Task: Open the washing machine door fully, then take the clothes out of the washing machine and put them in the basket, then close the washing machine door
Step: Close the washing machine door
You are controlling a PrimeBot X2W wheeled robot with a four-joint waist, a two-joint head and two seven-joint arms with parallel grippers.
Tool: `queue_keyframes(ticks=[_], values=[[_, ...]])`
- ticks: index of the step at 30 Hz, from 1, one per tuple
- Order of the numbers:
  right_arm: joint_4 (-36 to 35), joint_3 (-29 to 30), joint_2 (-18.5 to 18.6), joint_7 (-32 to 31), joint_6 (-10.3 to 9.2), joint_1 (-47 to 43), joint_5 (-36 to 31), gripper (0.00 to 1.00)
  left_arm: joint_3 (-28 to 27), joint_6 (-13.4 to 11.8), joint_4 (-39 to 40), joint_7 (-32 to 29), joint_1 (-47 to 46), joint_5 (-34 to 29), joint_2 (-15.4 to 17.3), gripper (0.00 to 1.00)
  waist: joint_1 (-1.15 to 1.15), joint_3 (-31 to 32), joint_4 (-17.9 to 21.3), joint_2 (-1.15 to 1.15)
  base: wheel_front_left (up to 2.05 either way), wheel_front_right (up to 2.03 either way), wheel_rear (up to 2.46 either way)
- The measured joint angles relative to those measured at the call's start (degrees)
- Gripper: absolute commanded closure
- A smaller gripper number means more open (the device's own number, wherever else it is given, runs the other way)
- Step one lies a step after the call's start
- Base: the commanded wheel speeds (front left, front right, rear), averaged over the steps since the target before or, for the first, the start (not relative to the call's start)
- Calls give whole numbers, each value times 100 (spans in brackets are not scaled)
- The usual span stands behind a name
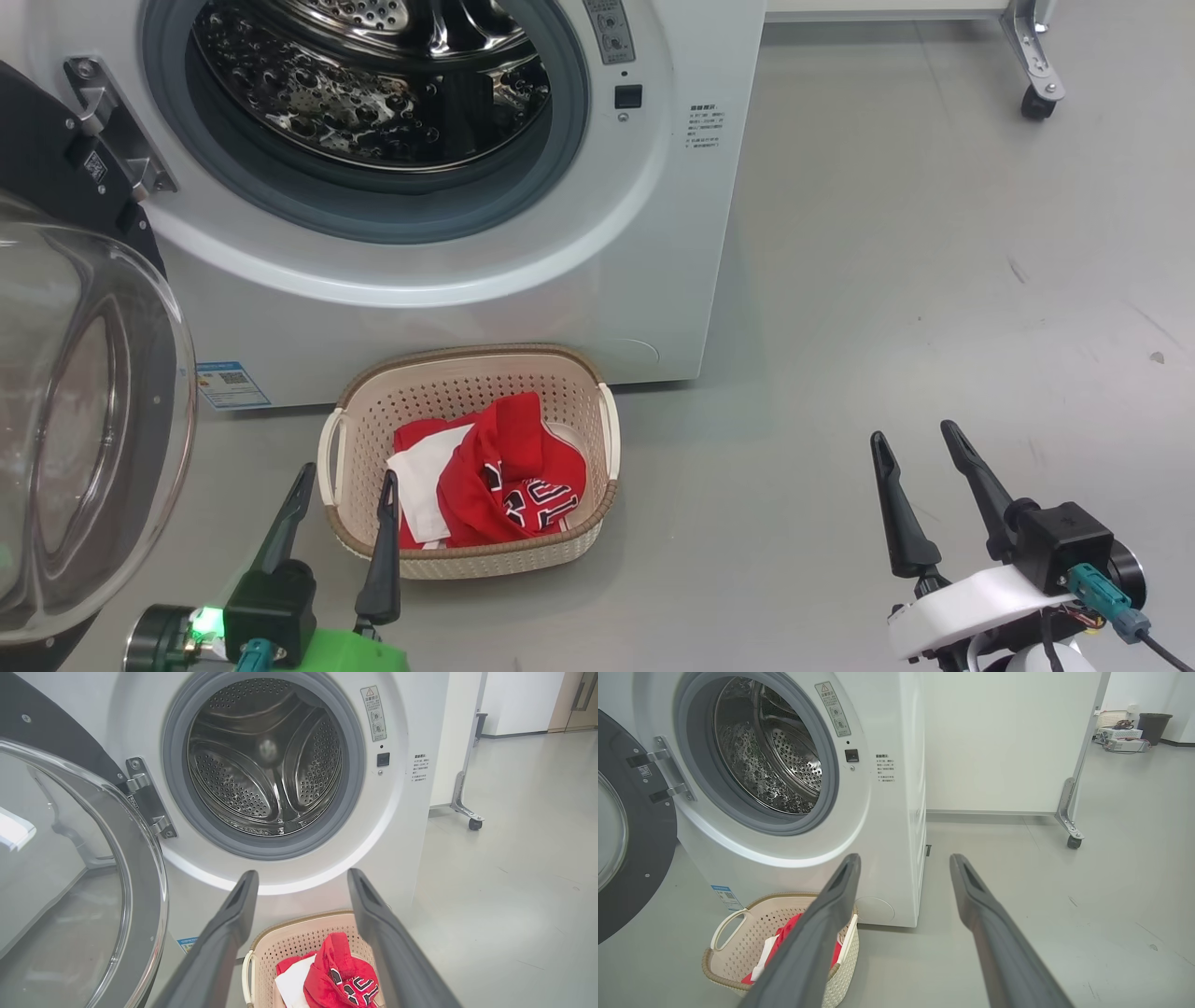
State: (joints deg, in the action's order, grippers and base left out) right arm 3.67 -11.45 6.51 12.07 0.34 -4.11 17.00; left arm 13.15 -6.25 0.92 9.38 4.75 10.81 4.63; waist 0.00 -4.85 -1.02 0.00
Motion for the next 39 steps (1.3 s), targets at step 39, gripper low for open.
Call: queue_keyframes(ticks=[39], values=[[-51, 76, 58, -43, -107, -81, 0, 0, 51, -1, 87, -57, 14, -40, -1, 0, 0, 112, -185, 0, -3, 3, 0]])
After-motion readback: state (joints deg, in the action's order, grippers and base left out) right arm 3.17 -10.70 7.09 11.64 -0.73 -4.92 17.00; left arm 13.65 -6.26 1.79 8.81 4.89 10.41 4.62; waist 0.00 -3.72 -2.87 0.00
